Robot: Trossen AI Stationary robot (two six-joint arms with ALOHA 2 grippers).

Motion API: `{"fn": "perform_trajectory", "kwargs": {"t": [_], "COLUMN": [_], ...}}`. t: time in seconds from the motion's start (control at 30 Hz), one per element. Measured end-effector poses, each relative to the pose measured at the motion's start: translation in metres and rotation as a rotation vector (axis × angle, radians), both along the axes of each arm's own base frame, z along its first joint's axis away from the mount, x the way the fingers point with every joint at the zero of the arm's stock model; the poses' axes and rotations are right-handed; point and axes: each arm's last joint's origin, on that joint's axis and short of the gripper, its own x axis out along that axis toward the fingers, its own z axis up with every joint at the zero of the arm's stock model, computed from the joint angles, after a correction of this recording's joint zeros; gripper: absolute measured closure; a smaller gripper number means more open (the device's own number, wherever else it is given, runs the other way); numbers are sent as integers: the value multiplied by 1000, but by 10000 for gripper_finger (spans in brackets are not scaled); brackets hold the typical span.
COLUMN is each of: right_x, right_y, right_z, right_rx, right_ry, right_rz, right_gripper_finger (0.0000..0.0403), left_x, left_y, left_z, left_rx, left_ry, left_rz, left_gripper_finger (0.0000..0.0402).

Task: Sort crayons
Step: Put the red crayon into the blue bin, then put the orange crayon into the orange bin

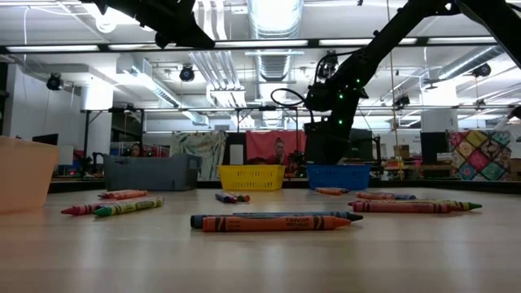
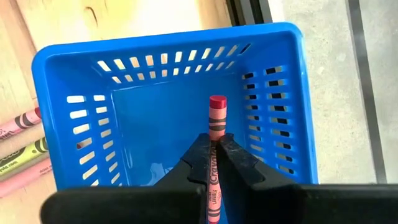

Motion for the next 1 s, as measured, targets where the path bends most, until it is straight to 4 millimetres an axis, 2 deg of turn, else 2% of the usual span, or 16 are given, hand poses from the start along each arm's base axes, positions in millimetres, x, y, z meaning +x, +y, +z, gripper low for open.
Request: {"fn": "perform_trajectory", "kwargs": {"t": [0.5,0.83,1.0], "right_x": [0,0,0], "right_y": [0,0,0], "right_z": [-1,-1,1], "right_rx": [5,5,3], "right_ry": [1,-3,-5], "right_rz": [-8,-15,-14], "right_gripper_finger": [388,315,303], "left_x": [0,0,0], "left_y": [0,0,0], "left_z": [0,0,0], "left_rx": [2,1,1], "left_ry": [-3,-3,-2], "left_rz": [0,0,0], "left_gripper_finger": [363,363,363]}}
